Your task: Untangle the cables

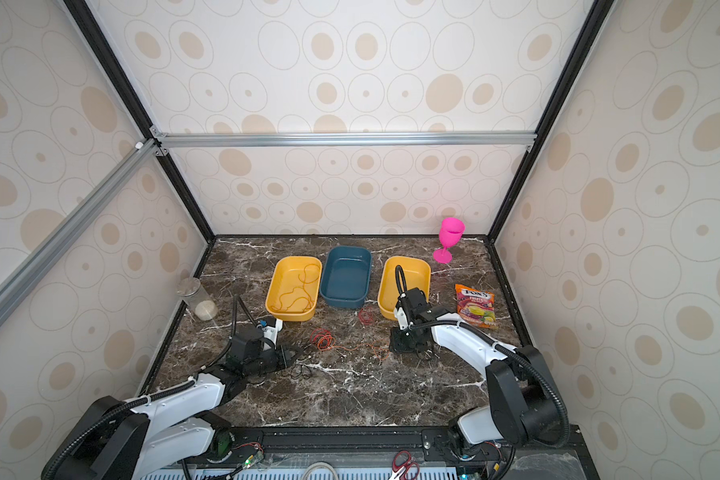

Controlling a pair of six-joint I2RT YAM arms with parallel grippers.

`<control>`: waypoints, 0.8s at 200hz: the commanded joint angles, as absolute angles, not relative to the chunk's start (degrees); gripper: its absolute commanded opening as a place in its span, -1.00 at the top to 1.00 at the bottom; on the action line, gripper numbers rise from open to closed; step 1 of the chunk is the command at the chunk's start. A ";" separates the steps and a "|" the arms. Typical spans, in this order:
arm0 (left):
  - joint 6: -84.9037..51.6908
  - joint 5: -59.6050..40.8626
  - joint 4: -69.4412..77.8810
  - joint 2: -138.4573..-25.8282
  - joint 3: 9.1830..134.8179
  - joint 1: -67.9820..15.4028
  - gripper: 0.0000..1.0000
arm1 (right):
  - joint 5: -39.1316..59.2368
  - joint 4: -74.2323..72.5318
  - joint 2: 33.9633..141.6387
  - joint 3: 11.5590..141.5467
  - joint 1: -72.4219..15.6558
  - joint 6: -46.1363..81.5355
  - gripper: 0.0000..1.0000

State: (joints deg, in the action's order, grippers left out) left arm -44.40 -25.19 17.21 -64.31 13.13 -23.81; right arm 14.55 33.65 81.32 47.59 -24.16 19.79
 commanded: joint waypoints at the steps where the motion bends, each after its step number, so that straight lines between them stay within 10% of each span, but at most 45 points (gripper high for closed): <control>1: -41.42 -24.57 12.97 -63.57 16.44 -23.39 0.78 | 14.37 35.22 80.12 49.23 -24.50 18.83 0.24; 66: -36.80 -22.49 3.39 -61.93 22.27 -23.30 0.50 | 13.15 40.50 77.22 52.15 -23.71 17.37 -0.34; 160: -32.60 -34.51 6.25 -65.32 30.40 -26.01 -0.01 | 22.89 31.12 79.63 47.99 -23.50 23.86 -0.23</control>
